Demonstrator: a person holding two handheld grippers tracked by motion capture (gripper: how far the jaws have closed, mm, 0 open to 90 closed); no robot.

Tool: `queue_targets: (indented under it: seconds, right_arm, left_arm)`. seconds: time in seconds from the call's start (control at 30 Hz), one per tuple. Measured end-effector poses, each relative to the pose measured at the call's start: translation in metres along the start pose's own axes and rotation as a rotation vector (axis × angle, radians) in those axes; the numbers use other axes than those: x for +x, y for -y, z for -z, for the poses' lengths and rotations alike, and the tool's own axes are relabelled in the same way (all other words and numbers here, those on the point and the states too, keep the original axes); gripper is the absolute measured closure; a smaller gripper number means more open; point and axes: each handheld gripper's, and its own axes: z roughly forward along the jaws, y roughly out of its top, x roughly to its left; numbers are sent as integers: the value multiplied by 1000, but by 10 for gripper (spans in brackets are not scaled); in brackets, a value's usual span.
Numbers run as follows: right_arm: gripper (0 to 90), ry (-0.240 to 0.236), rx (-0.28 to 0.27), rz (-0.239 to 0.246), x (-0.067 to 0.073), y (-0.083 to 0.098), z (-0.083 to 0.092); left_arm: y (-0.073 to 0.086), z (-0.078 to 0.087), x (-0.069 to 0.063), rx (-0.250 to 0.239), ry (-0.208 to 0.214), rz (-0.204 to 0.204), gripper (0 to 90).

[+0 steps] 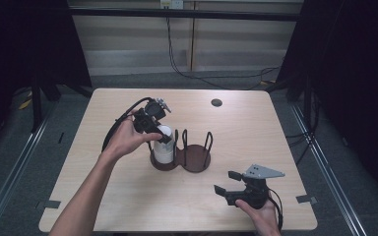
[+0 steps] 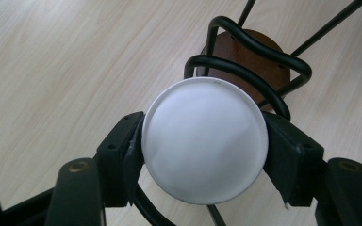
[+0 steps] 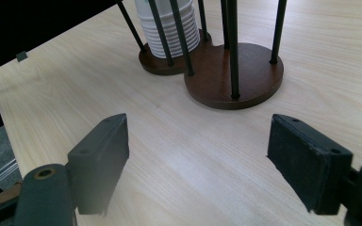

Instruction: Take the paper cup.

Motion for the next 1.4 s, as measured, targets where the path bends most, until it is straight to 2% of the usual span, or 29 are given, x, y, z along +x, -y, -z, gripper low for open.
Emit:
queue_targets:
  seconds: [0.07,0.17,0.2,0.4,0.43,0.6,0.7,0.8,1.0,1.13,1.4]
  right_arm:
    - [215,-3,-1,0,0,0,0]
    - [215,-4,-3,3,0,0,-1]
    - [215,-3,-5,2,0,0,0]
    - [214,-2,-6,-1,0,0,0]
    - [214,-2,-5,0,0,0,0]
    - [209,-7,-9,0,0,0,0]
    - [209,-6,-9,-2,0,0,-1]
    - [208,-6,-9,1,0,0,-1]
    - [209,-8,-5,-4,0,0,-1]
    - [205,-6,-9,-6,0,0,-1]
    - [204,-6,-8,-5,0,0,-1]
  left_arm:
    - [-2,2,1,9,-2,6,357]
    - [-3,5,0,-9,3,13,359]
    - [-3,6,0,-4,3,-2,359]
    - [-4,15,-1,-21,-6,-13,364]
    - [-4,16,-1,-20,-14,-13,366]
    - [-3,19,0,-20,6,-4,371]
    - [-3,22,-1,-25,2,-15,371]
    - [-4,25,-2,-26,-1,3,374]
    - [-5,29,-1,-30,-4,-4,375]
    - [-3,33,0,-60,-4,-2,375]
    - [0,43,2,-82,5,6,375]
